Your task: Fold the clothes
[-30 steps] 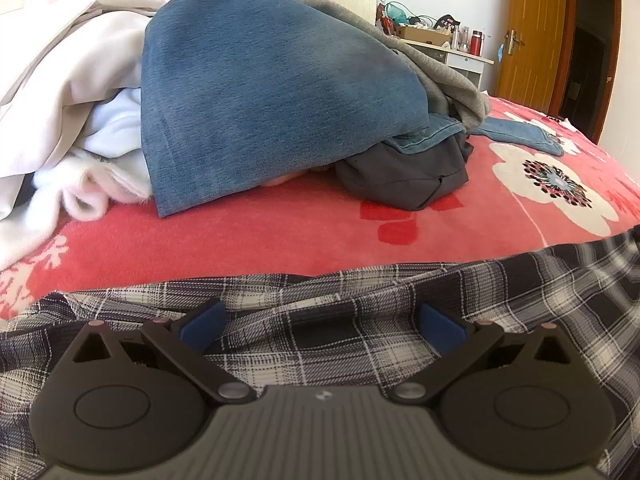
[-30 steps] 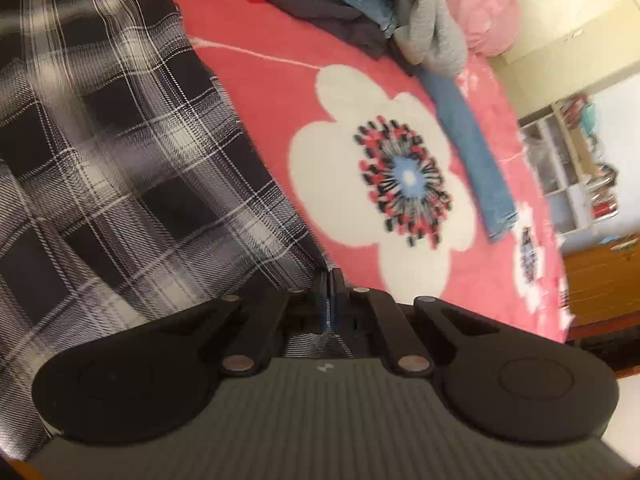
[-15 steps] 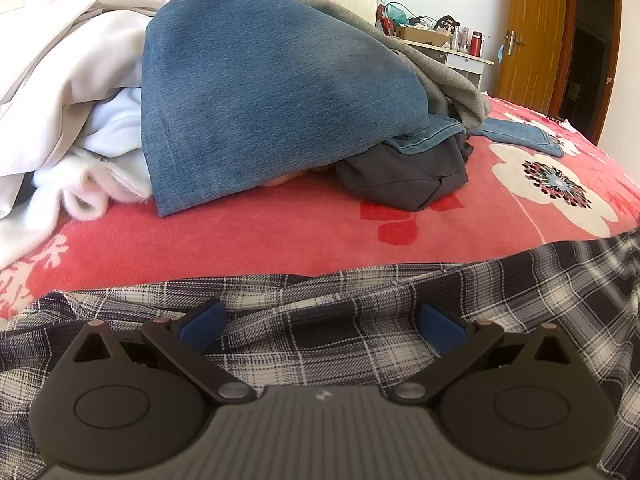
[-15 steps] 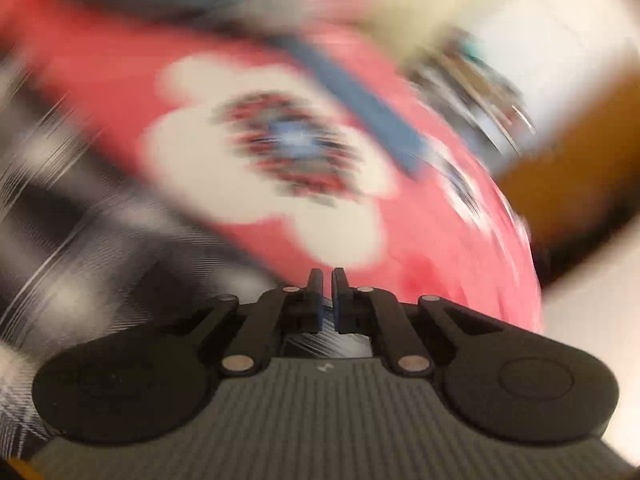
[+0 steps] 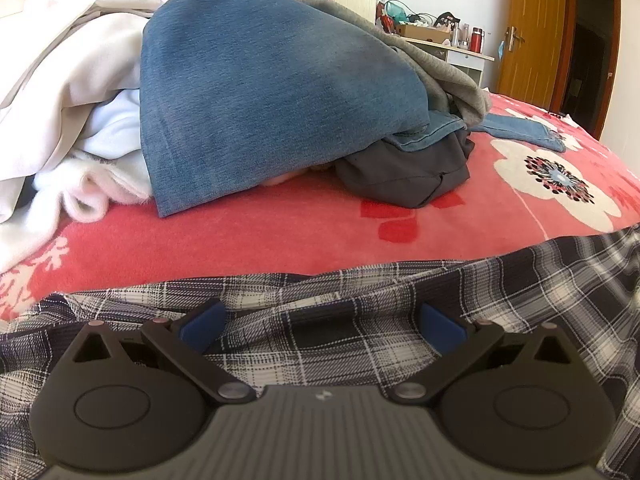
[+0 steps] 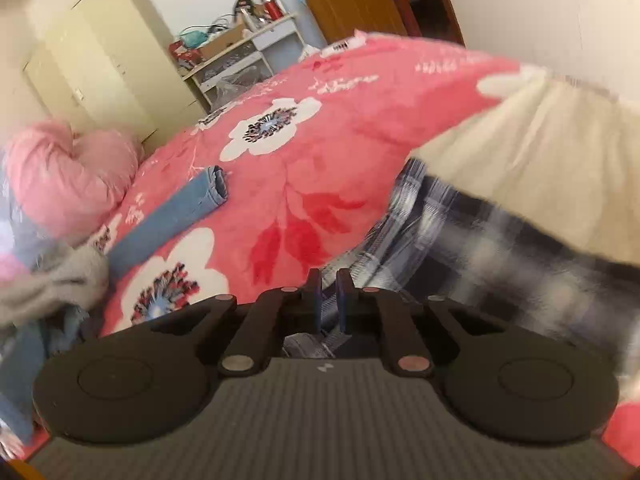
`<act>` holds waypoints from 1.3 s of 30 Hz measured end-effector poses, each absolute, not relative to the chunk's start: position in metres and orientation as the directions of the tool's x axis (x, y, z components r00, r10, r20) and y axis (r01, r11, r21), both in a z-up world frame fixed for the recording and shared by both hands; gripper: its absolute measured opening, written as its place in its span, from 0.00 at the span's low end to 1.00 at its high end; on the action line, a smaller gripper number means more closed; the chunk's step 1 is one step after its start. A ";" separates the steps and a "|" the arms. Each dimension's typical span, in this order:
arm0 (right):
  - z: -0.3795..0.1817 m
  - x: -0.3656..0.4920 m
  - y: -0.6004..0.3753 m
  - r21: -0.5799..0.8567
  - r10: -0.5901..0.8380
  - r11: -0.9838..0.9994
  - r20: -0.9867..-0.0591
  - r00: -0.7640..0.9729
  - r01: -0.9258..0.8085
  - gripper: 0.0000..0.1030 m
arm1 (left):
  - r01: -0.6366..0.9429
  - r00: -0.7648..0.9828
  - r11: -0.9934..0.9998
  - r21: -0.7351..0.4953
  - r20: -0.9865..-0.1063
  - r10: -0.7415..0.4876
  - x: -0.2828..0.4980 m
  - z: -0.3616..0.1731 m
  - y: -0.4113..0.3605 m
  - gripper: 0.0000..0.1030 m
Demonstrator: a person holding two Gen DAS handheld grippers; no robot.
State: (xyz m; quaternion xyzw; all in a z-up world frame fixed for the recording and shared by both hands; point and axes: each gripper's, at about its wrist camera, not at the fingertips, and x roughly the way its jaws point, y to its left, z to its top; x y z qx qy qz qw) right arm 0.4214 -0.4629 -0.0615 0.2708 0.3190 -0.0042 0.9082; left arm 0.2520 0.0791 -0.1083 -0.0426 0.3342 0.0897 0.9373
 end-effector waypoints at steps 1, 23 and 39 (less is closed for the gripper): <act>-0.066 0.425 -0.462 0.522 0.191 0.833 -0.585 0.789 0.185 0.10 | -0.196 0.760 0.980 -0.020 -0.634 0.140 0.252 -0.108 0.079 1.00; -0.090 0.424 -0.454 0.684 0.357 0.681 -0.621 0.698 0.261 0.29 | -0.196 0.761 0.980 -0.021 -0.633 0.139 0.252 -0.108 0.079 1.00; -0.107 0.460 -0.475 0.591 0.131 0.706 -0.651 0.748 0.391 0.14 | -0.195 0.761 0.981 -0.021 -0.634 0.138 0.252 -0.108 0.079 1.00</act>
